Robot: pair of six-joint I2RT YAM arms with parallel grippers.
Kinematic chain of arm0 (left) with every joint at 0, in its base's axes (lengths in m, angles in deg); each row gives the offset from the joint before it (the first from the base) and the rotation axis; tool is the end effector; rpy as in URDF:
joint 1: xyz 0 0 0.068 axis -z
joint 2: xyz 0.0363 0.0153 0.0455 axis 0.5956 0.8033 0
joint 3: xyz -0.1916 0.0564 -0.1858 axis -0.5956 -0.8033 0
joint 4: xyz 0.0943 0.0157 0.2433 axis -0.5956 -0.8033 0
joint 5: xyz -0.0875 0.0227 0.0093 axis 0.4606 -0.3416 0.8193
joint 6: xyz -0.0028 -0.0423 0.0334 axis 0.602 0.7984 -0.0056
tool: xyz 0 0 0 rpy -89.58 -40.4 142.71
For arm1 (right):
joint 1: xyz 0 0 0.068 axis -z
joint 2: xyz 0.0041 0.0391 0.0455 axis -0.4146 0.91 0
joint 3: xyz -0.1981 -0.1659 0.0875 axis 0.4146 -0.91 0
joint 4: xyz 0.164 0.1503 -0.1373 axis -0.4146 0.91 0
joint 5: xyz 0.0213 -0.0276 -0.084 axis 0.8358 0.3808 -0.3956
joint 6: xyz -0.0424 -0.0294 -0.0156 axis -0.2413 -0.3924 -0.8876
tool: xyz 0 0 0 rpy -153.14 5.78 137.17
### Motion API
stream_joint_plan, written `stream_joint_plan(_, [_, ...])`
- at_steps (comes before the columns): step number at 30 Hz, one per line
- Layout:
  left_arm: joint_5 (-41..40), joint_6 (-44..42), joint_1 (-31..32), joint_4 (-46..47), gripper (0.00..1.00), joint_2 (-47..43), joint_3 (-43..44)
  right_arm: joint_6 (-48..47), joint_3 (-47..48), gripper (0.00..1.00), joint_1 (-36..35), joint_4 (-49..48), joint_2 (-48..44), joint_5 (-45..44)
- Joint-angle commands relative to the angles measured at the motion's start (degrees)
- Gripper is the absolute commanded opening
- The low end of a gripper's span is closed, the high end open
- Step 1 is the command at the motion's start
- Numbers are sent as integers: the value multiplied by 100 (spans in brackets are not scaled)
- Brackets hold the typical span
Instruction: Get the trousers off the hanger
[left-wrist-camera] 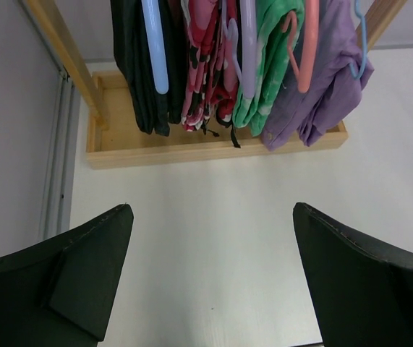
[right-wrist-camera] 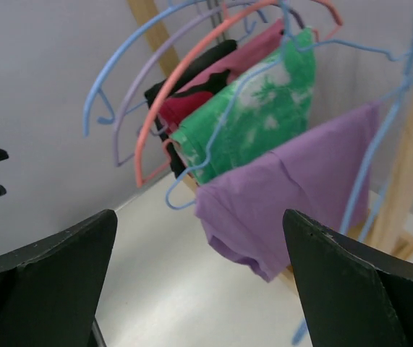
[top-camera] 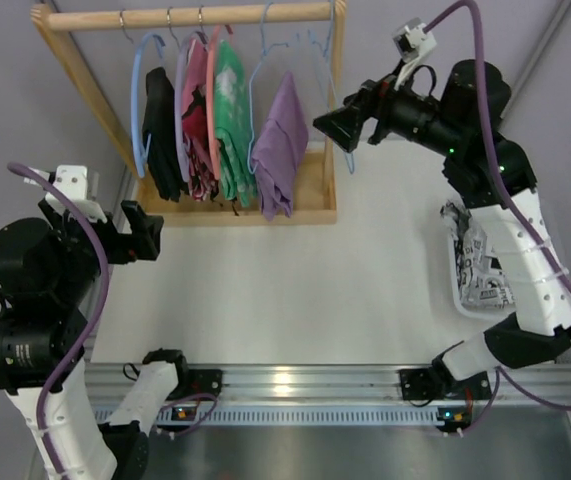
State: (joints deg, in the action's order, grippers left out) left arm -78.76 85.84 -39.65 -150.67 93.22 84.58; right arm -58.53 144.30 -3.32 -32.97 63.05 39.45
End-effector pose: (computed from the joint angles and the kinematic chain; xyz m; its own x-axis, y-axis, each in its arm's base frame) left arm 0.0532 -0.0037 0.5147 -0.2494 -0.0351 -0.9678 0.1208 0.9904 -0.0670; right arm 0.2225 0.1340 0.5651 -0.1679 0.1474 -0.9747 -0.7740 0.5926 0.2229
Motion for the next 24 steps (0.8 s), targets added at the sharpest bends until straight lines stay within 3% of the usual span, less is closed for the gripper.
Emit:
stream_joint_plan(1, [189, 340, -33, 493, 99, -24, 219, 247, 385, 99, -619, -562, 397, -213])
stream_joint_plan(5, [180, 410, -33, 555, 98, 3, 254, 493, 509, 89, -1313, -931, 819, -898])
stream_joint_plan(14, [224, 525, -33, 634, 98, 47, 553, 1030, 878, 72, -1754, -1275, 1830, -2340])
stream_joint_plan(24, [189, 595, -42, 704, 98, 3, 474, 1012, 1001, 62, -1763, -1978, 2472, -2297])
